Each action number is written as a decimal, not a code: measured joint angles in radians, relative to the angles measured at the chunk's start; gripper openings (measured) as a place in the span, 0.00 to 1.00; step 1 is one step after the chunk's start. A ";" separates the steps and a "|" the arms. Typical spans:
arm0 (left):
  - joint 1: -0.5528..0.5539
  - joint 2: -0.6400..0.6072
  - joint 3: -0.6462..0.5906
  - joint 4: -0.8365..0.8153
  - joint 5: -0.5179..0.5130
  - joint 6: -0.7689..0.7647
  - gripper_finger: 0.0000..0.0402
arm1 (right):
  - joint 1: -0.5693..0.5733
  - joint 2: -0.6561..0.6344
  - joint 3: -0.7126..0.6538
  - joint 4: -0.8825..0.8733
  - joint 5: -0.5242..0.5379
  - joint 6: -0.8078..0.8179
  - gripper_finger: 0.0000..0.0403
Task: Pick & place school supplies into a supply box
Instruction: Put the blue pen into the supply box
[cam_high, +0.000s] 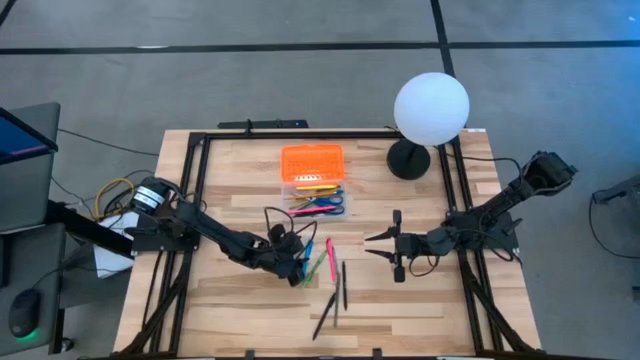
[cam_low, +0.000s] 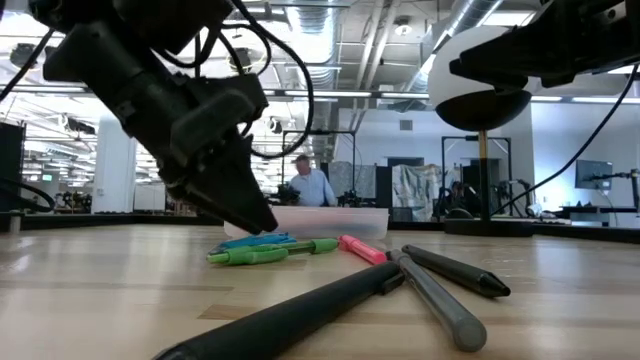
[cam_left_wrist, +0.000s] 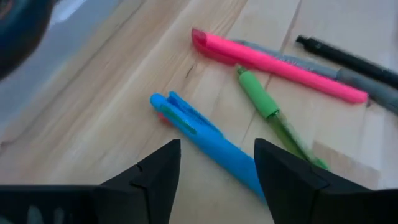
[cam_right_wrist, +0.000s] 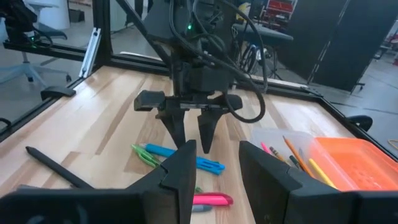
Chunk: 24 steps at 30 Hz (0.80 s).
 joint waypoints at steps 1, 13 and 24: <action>0.000 0.007 0.000 0.004 0.000 -0.009 0.50 | 0.000 0.000 0.000 0.000 0.000 0.000 0.29; 0.000 0.102 0.038 0.023 -0.003 -0.036 0.49 | 0.000 0.000 0.000 -0.014 0.000 0.012 0.29; 0.000 0.107 0.233 -0.455 0.055 0.086 0.41 | 0.000 0.000 0.000 -0.025 0.000 0.012 0.29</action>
